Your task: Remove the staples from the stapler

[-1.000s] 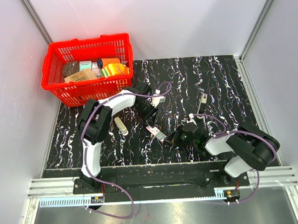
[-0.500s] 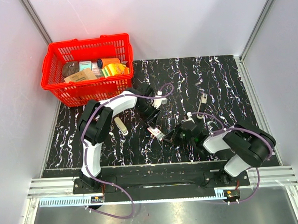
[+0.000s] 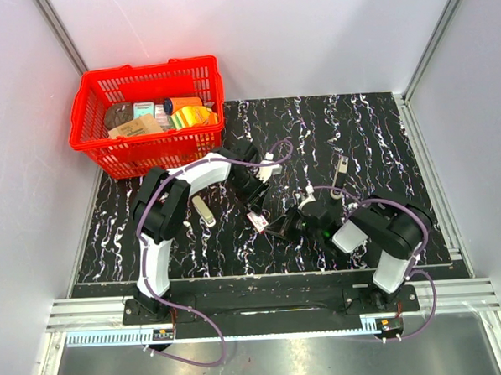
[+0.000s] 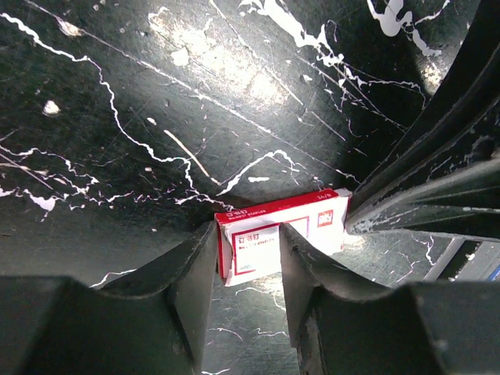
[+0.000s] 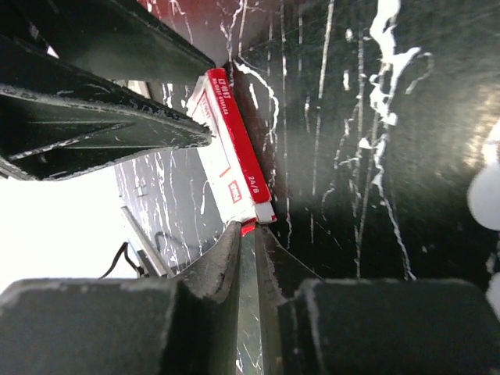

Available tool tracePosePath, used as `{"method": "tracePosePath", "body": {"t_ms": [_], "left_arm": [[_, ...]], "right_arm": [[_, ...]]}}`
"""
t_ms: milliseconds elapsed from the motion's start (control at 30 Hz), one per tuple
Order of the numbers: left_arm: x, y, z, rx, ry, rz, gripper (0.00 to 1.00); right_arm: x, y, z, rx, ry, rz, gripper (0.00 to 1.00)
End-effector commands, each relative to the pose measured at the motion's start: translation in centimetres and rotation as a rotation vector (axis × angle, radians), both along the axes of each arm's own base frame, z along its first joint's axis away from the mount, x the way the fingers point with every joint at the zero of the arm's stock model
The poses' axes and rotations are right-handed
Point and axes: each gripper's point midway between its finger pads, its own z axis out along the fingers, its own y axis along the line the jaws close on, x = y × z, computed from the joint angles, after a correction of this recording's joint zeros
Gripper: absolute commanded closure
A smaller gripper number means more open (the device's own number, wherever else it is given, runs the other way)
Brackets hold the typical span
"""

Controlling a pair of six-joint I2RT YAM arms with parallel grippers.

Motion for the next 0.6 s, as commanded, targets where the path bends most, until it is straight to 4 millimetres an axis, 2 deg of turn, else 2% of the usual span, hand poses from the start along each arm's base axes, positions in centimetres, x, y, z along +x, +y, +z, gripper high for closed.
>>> {"method": "tracePosePath", "body": {"t_ms": [0,167,333,433,567], "left_arm": [[-0.9,-0.4,0.4,-0.019,-0.007,-0.035,0.59],[-0.9,-0.4,0.5,-0.021,-0.008,-0.036,0.59],[-1.0,-0.4,0.3,-0.017,-0.001,-0.033,0.60],[-1.5,-0.4,0.4,-0.020,0.010,-0.041,0.60],[-2.6,-0.1,0.5,-0.016,0.030,-0.059,0.60]], "right_arm": [[0.1,0.8,0.0,0.040,-0.045,0.047,0.83],[0.1,0.7,-0.3,0.052,-0.052,0.045,0.83],[0.6,-0.7,-0.5,0.014,-0.055,-0.031,0.82],[1.3,-1.5,-0.8,-0.050,-0.043,-0.085,0.82],[2.2,-1.6,0.0,-0.079,-0.069,-0.103,0.82]]}}
